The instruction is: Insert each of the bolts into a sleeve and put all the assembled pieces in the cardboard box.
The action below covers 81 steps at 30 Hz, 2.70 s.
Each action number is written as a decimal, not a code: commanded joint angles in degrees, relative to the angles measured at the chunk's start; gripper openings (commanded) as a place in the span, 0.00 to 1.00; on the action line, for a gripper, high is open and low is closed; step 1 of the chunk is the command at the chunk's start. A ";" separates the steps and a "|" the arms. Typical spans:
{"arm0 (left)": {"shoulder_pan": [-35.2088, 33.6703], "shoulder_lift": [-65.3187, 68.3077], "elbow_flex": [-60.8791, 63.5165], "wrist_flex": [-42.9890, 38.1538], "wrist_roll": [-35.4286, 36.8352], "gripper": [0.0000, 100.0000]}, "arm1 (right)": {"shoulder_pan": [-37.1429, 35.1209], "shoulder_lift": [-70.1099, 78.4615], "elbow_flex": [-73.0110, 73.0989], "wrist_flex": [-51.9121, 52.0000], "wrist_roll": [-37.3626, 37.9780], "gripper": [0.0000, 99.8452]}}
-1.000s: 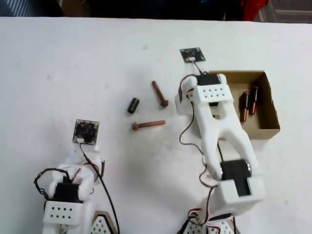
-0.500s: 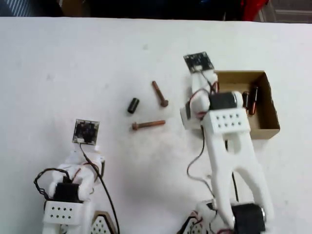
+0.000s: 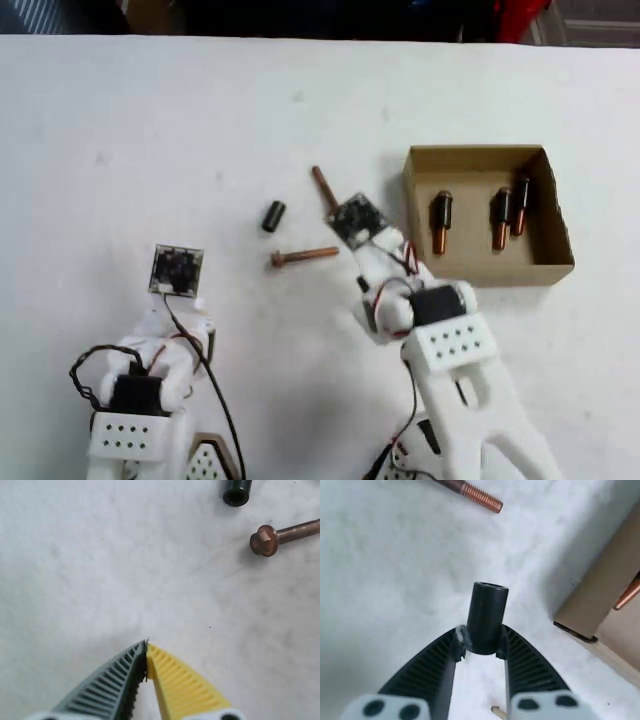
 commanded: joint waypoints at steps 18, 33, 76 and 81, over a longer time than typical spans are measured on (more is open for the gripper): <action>-0.40 -0.40 -0.26 -0.70 0.44 0.02 | -4.44 -5.05 9.76 -6.29 4.31 0.05; -0.40 -0.40 -0.26 -0.70 0.44 0.02 | -4.70 11.82 9.76 -17.01 6.51 0.16; -0.40 -0.40 -0.26 -0.70 0.44 0.02 | -4.70 25.89 -1.93 -16.04 6.42 0.17; -0.40 -0.40 -0.26 -0.70 0.44 0.02 | -4.70 28.70 -2.11 -17.98 6.95 0.16</action>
